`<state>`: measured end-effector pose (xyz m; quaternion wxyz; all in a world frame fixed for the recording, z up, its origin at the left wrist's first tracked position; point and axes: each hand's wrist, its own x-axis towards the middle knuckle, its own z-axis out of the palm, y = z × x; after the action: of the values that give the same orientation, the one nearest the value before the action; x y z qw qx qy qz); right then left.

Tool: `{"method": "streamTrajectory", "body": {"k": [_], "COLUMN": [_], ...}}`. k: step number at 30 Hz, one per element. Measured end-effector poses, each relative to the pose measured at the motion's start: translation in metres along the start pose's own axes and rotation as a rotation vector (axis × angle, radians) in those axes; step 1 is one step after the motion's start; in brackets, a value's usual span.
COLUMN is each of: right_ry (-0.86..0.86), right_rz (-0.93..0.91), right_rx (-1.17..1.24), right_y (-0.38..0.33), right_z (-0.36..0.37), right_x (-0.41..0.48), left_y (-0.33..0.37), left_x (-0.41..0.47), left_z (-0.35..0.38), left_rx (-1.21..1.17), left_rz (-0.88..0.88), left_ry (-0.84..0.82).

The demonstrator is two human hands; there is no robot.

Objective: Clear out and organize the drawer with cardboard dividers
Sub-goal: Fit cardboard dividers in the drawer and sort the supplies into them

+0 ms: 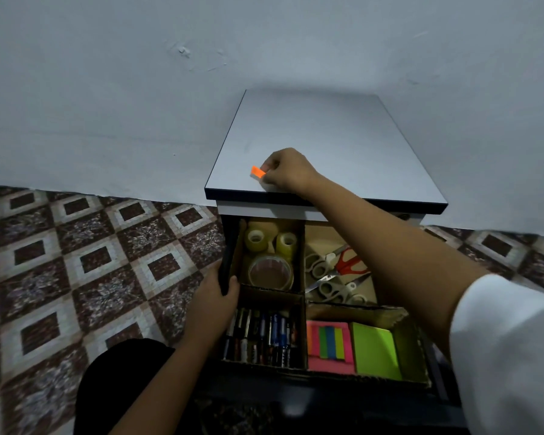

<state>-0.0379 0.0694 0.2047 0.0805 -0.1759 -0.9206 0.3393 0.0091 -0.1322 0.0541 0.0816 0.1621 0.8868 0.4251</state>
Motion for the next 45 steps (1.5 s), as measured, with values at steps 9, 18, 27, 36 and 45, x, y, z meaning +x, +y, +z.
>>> {"method": "streamTrajectory", "body": {"k": [9,18,27,36,45], "right_ry": [-0.055,-0.188,-0.173,-0.089,-0.100], "right_rz": [0.176,0.426,0.478,0.424,0.427], "right_rx": [0.387,0.409,0.178,-0.010,0.009], "right_y": [0.036,0.101,0.128,0.119,0.120], "right_z": [-0.024,0.012,0.072,0.090,0.088], "right_x": [-0.116,-0.209,-0.205,-0.197,-0.201], "left_y": [-0.001,0.000,0.005,0.003,0.006], "left_x": [0.001,0.000,-0.004,-0.003,-0.004], "left_z": [0.000,0.001,0.001,0.001,0.000], "left_rx": [0.017,0.024,-0.003,0.024,0.027], "left_rz": [-0.024,-0.035,-0.056,-0.064,-0.056], "left_ry": [-0.015,-0.025,-0.025,-0.015,-0.009]}}
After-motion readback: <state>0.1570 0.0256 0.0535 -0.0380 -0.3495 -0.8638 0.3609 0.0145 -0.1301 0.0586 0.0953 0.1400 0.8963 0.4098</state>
